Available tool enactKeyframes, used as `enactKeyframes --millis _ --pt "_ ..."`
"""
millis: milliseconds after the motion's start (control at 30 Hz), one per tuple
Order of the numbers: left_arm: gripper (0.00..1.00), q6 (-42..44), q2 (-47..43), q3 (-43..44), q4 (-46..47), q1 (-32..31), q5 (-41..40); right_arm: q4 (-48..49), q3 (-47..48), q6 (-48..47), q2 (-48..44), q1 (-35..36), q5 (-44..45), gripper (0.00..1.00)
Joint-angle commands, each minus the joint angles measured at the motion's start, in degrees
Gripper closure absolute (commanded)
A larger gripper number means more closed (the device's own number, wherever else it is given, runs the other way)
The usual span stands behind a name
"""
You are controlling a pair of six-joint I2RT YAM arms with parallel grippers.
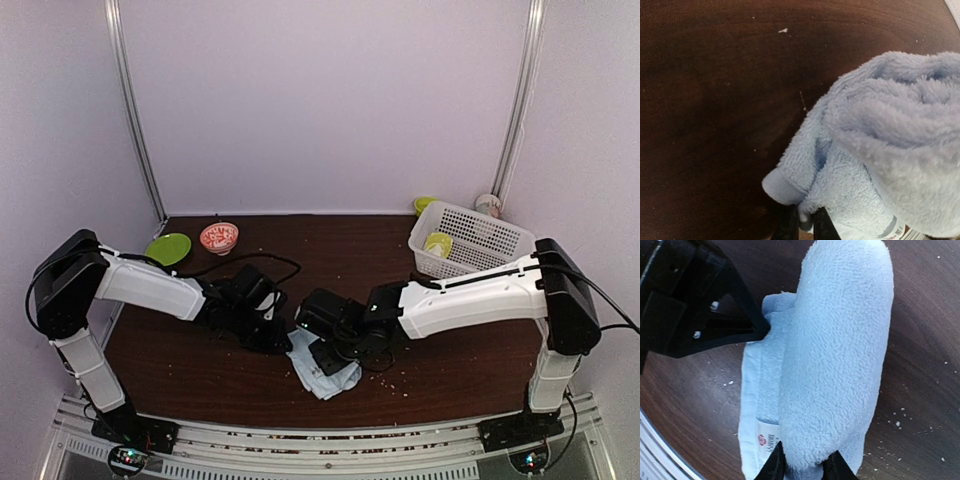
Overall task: Roll the towels
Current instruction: Roll the towel at the center of the board.
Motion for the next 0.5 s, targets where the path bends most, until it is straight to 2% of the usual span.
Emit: enactKeyframes --millis 0,100,267,467 --pt "0.90 -0.6 0.7 -1.0 2.2 -0.1 0.6 6.3 -1.6 -0.8 -2.0 0.5 -6.6 0.72" --pt "0.90 -0.7 0.1 -1.6 1.9 -0.1 0.4 8.7 -2.6 -0.7 -2.1 0.4 -9.7 0.68" --pt "0.90 -0.6 -2.4 -2.9 0.5 -0.2 -0.8 12.5 -4.5 -0.2 -2.2 0.3 -13.4 0.53" --pt "0.89 -0.9 -8.1 -6.3 -2.4 -0.1 -2.7 13.7 -4.2 -0.2 -0.3 0.1 -16.5 0.48"
